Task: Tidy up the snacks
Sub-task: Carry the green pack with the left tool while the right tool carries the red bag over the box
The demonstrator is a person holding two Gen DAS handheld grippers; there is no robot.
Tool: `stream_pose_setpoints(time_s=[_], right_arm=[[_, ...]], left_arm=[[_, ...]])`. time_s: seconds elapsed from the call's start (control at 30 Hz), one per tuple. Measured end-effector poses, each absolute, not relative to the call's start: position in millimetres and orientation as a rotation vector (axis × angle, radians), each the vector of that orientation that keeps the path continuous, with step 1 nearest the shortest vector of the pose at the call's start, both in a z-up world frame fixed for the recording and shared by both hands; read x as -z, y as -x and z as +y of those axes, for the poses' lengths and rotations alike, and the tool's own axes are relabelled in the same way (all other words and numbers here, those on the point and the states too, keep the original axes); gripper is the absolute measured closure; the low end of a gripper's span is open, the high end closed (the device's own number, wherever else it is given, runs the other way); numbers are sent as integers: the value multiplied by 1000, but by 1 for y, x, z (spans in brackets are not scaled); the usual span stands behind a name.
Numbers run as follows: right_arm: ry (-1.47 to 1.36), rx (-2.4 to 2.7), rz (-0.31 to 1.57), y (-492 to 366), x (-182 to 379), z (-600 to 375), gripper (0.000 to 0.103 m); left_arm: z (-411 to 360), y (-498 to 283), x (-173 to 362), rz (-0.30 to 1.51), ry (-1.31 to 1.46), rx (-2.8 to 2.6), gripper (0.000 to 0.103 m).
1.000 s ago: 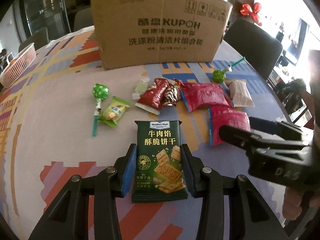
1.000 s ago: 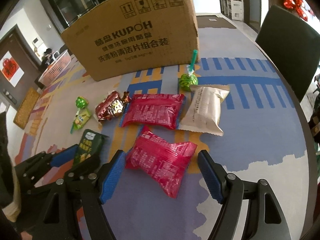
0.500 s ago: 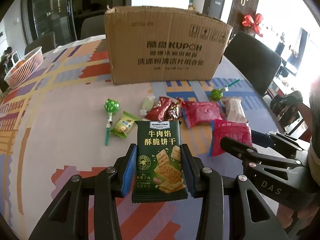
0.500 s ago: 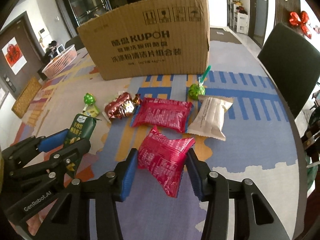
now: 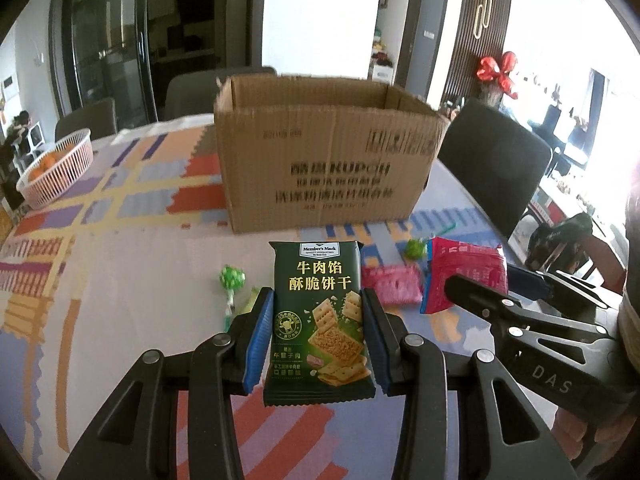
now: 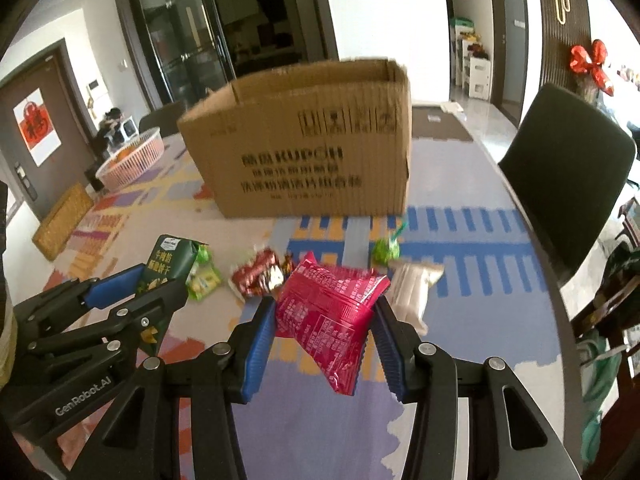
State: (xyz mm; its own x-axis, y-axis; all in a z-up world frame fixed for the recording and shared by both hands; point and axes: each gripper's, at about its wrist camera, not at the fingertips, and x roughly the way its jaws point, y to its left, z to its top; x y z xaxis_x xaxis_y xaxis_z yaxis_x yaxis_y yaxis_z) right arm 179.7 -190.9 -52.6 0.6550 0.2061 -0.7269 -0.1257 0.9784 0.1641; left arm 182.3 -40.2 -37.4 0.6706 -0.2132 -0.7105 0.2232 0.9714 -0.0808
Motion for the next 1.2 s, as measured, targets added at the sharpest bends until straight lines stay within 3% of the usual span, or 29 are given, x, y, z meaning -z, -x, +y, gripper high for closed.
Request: stream_pose_setpoints(time_s=[0.83,1.2], right_arm=[[-63,-176,556,-238,-66,-188,54],[-39,-164,551,-280,-86,-188,54]], left_arm=[[-31,-246,-62,580,-34,208,61],[-34,-286,-79,542,-104,196,61]])
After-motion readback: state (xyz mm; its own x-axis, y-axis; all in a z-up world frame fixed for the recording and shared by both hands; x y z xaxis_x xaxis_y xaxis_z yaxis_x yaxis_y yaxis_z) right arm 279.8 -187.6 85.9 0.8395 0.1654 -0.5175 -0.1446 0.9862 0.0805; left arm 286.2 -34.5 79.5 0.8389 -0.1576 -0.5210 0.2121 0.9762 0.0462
